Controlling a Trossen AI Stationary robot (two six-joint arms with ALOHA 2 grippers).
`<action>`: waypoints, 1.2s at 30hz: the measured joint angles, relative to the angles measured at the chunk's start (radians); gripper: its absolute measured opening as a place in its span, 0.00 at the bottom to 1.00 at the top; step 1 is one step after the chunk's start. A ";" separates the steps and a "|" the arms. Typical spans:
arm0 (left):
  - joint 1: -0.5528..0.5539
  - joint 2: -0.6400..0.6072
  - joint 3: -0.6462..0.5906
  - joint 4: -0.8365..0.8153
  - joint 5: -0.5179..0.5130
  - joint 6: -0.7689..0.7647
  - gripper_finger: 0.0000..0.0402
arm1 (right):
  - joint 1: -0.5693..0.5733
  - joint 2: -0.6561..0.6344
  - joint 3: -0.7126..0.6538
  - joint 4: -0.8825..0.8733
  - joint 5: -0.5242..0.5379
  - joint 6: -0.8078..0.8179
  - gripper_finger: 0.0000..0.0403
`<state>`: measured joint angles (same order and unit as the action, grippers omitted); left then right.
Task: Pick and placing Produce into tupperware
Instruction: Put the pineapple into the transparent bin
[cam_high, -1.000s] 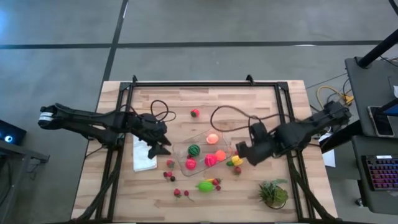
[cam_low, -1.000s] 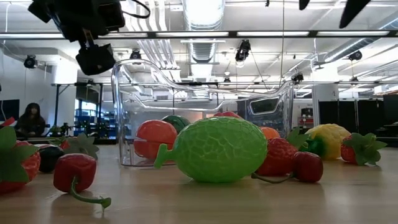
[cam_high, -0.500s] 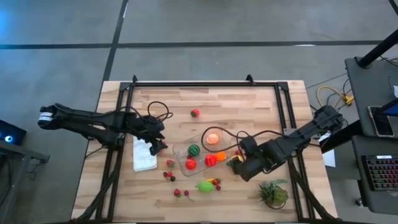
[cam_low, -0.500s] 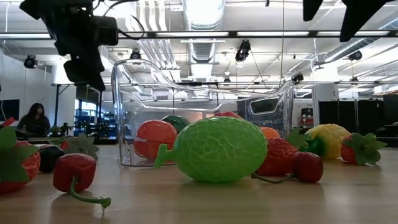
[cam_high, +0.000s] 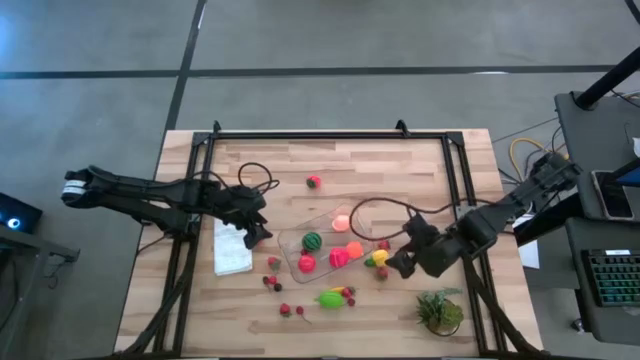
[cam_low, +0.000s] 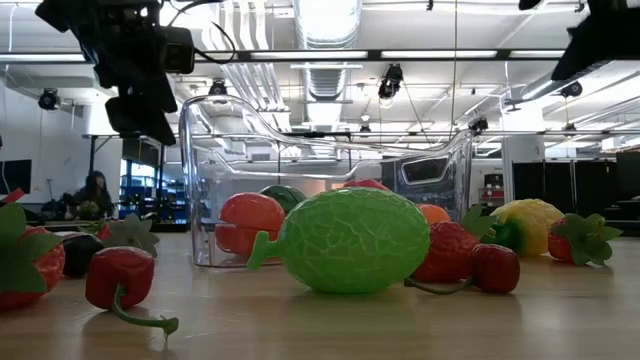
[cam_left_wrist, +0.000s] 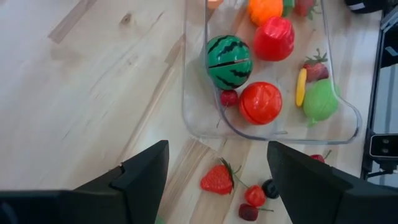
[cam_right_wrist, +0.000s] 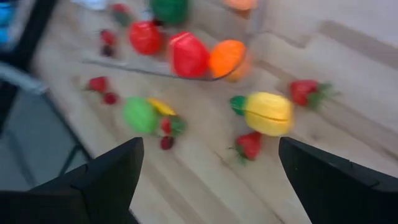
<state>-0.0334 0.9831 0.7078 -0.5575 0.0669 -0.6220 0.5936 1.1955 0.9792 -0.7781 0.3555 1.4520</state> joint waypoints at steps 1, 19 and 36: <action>0.000 0.000 0.000 0.000 0.000 0.000 0.64 | 0.000 -0.015 -0.037 0.048 0.004 -0.012 0.91; 0.000 0.013 0.000 0.003 -0.022 -0.080 0.64 | -0.010 -0.062 -0.196 0.005 0.037 0.589 0.91; 0.000 0.101 0.000 0.025 -0.043 -0.049 0.64 | -0.025 -0.047 -0.268 0.056 -0.001 0.834 0.91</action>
<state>-0.0330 1.0842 0.7082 -0.5323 0.0238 -0.6711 0.5682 1.1484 0.7109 -0.7218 0.3546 2.2857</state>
